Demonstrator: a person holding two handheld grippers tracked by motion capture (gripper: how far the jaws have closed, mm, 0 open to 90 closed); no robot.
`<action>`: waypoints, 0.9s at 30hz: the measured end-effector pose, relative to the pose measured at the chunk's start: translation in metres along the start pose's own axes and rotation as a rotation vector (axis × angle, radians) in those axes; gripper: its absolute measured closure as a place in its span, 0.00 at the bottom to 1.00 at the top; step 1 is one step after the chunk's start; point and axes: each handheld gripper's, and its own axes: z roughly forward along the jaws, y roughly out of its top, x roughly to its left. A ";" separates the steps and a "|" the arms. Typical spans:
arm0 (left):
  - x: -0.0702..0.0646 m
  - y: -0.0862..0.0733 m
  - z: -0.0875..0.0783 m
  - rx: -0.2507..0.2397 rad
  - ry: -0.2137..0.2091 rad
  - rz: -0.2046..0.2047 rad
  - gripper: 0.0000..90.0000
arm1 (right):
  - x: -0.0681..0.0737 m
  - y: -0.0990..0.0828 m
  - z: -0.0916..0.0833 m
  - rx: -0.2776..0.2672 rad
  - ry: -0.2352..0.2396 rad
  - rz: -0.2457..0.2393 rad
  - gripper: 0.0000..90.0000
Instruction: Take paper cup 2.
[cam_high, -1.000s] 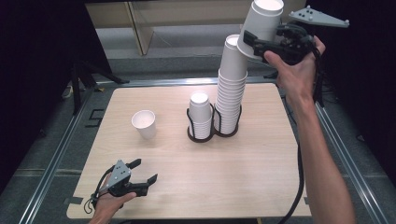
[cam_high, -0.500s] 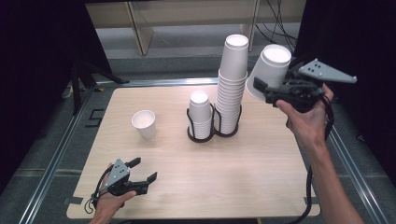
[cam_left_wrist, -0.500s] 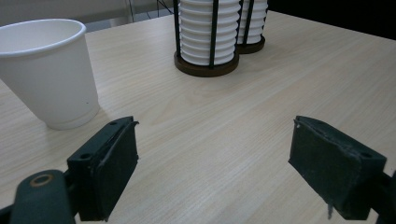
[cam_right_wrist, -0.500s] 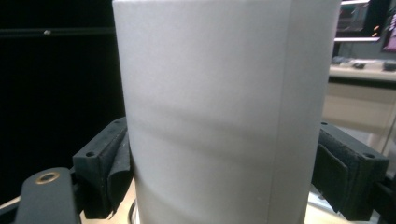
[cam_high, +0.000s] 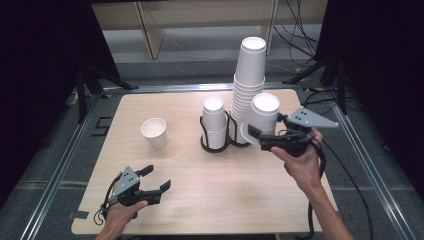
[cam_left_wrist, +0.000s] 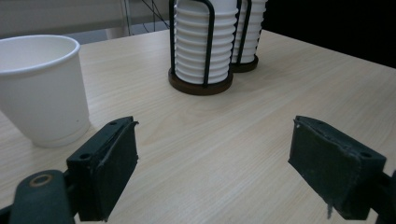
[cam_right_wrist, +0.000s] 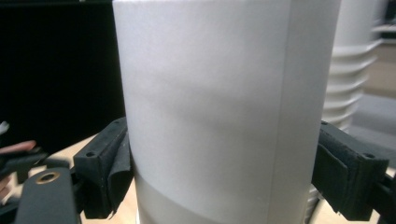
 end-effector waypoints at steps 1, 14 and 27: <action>0.000 0.001 0.003 -0.022 -0.015 0.004 0.16 | 0.003 -0.005 0.005 0.000 0.012 -0.002 0.18; -0.007 0.011 0.016 -0.036 -0.047 0.052 0.16 | 0.041 -0.054 0.059 0.061 0.167 0.010 0.18; -0.030 0.015 0.026 -0.048 -0.173 0.034 0.16 | 0.071 -0.069 0.102 0.078 0.277 0.009 0.18</action>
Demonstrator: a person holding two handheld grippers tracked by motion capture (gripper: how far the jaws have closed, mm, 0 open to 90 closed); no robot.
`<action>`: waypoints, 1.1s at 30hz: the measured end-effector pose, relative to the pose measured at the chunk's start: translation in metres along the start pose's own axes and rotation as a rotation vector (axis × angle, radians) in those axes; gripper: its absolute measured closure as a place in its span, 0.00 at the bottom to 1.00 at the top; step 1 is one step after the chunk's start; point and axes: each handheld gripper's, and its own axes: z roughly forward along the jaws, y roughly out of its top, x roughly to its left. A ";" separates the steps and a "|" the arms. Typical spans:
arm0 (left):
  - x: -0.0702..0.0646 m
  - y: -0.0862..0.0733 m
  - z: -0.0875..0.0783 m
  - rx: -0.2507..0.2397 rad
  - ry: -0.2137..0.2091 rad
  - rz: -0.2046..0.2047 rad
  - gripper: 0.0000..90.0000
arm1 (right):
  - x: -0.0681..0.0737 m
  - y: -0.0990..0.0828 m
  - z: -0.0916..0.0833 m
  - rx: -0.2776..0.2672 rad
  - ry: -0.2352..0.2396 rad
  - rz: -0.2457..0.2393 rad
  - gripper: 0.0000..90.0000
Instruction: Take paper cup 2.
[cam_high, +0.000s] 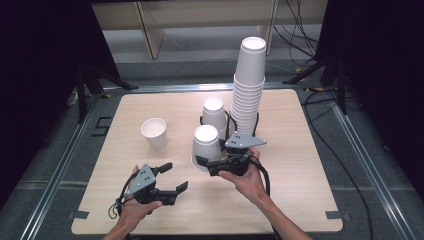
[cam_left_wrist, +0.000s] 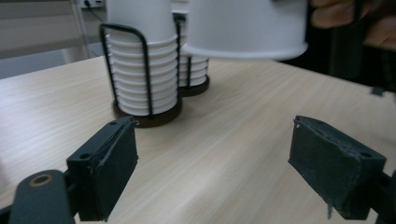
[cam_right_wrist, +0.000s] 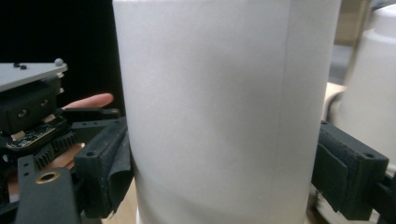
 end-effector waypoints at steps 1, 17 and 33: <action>0.000 0.000 0.001 -0.015 -0.013 0.005 0.16 | 0.002 -0.001 0.003 0.013 0.013 0.021 0.18; 0.002 -0.001 0.000 -0.016 -0.053 -0.013 0.16 | 0.020 -0.013 0.027 0.025 0.134 0.017 0.19; 0.001 -0.002 0.002 -0.034 -0.062 -0.059 0.04 | 0.035 -0.019 0.041 0.029 0.175 -0.028 0.20</action>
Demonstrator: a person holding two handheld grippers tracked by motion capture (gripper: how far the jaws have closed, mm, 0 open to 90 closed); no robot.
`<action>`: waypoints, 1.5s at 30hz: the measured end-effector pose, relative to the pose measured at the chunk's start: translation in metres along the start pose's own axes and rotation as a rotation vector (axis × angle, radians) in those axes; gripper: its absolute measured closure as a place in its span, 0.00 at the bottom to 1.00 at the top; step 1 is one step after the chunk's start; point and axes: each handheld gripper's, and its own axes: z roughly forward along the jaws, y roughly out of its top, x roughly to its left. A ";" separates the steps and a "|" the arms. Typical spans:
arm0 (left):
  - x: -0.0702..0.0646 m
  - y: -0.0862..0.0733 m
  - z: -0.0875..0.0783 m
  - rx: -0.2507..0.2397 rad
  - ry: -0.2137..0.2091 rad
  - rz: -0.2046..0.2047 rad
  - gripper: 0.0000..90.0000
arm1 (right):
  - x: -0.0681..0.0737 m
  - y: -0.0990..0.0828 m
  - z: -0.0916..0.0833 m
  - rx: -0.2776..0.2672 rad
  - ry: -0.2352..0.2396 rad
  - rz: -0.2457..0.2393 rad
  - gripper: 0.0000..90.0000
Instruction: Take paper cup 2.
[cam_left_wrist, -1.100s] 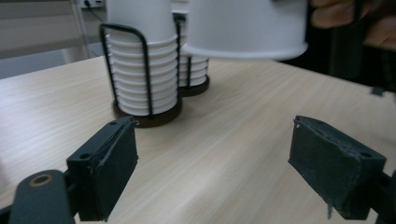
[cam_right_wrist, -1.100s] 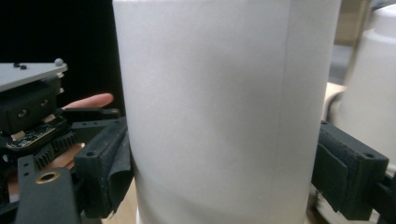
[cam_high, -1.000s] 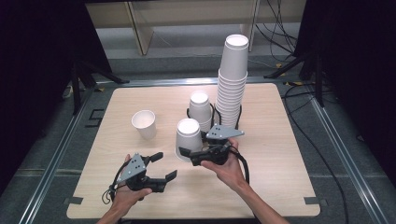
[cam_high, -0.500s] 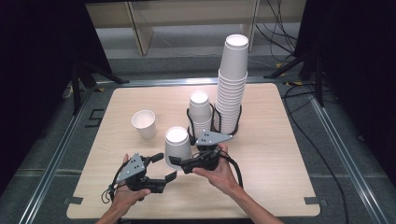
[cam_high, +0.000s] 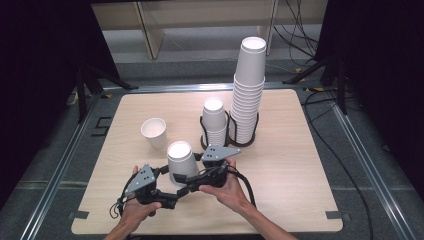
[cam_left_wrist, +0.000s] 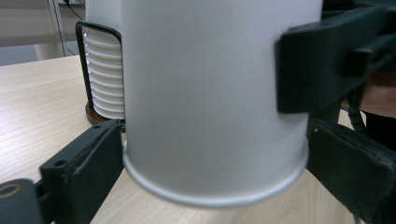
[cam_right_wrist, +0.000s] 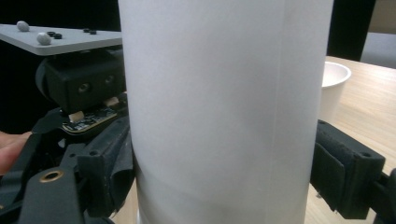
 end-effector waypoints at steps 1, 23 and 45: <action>0.000 0.000 0.000 0.000 0.002 -0.003 0.02 | 0.003 -0.001 0.002 0.000 0.013 0.030 0.20; -0.001 0.001 -0.003 0.000 -0.010 0.042 0.12 | 0.009 0.000 0.005 -0.004 0.036 0.020 0.15; -0.001 0.000 -0.002 0.106 -0.019 0.179 0.17 | 0.004 0.038 -0.020 0.097 0.022 -0.082 0.17</action>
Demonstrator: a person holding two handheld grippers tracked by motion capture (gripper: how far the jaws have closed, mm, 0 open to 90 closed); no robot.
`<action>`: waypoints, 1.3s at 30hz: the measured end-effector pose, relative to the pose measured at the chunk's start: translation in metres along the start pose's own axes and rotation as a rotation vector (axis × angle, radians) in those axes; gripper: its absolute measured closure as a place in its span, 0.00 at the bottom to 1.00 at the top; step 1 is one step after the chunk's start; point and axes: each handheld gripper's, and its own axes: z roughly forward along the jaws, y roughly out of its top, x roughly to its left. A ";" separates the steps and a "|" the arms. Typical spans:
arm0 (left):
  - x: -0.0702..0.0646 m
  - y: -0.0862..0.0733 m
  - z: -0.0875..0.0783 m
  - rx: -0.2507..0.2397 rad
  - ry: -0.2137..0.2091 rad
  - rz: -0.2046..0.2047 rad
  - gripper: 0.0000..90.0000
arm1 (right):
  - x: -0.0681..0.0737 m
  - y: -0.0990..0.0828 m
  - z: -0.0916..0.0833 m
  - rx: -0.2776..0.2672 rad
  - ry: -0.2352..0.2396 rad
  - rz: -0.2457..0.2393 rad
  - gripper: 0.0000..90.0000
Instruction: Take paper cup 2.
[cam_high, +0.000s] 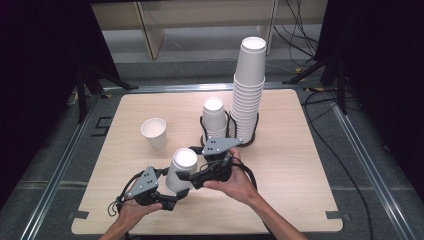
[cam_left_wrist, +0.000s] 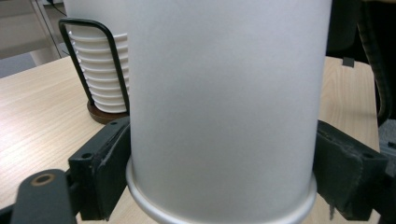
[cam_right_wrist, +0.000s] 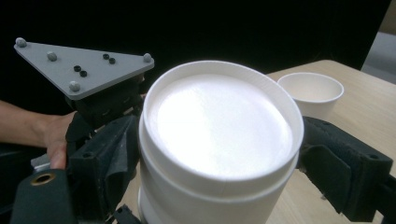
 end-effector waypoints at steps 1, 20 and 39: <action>-0.001 0.000 0.000 0.010 0.004 0.004 0.17 | 0.000 0.001 -0.001 0.015 0.003 0.010 0.17; -0.005 -0.002 0.001 0.101 -0.033 0.099 0.18 | -0.007 0.011 -0.003 0.282 0.099 -0.056 0.17; -0.001 -0.001 -0.004 0.018 -0.044 0.058 0.08 | -0.014 0.011 -0.006 0.205 0.181 -0.008 0.28</action>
